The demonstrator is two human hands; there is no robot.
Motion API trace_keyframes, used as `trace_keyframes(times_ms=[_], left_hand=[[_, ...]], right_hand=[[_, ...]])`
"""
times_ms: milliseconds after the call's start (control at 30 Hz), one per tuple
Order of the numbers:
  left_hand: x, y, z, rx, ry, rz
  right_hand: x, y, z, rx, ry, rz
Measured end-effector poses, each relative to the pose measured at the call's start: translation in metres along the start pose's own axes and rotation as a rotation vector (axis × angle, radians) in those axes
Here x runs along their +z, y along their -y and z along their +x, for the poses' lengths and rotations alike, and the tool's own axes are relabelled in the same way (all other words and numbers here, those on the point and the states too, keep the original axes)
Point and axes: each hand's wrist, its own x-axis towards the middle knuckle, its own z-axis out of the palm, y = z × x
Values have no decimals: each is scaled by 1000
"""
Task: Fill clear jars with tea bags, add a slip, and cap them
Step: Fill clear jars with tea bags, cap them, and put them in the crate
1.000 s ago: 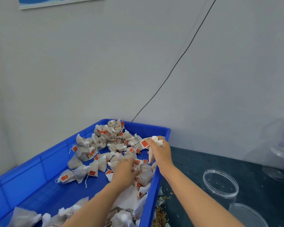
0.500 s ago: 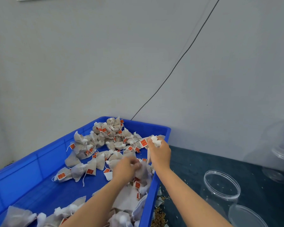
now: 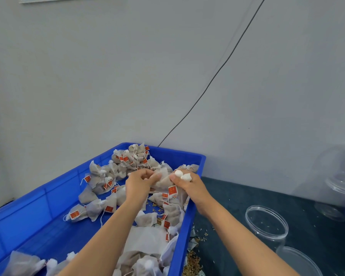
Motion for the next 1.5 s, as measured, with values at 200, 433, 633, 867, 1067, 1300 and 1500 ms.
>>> trace_keyframes(times_ms=[200,433,633,867,1067,1300,1500], left_hand=[[-6,0,2,250,66,378],[0,-5,-3,395,124,216],[4,-3,1,9,237,-356],[23,52,-8,130,302,616],[45,65,-22,322,384,879],[44,62,-21,106,313,682],[18,41,0,-124,6,83]], right_hand=[[5,0,1,-105,-27,-171],[3,10,-2,-138,252,-289],[5,5,1,-132,153,-376],[19,-20,1,-204,-268,-498],[19,-26,3,-161,-322,-455],[21,-26,1,-148,-401,-368],[19,-24,1,-133,-410,-274]])
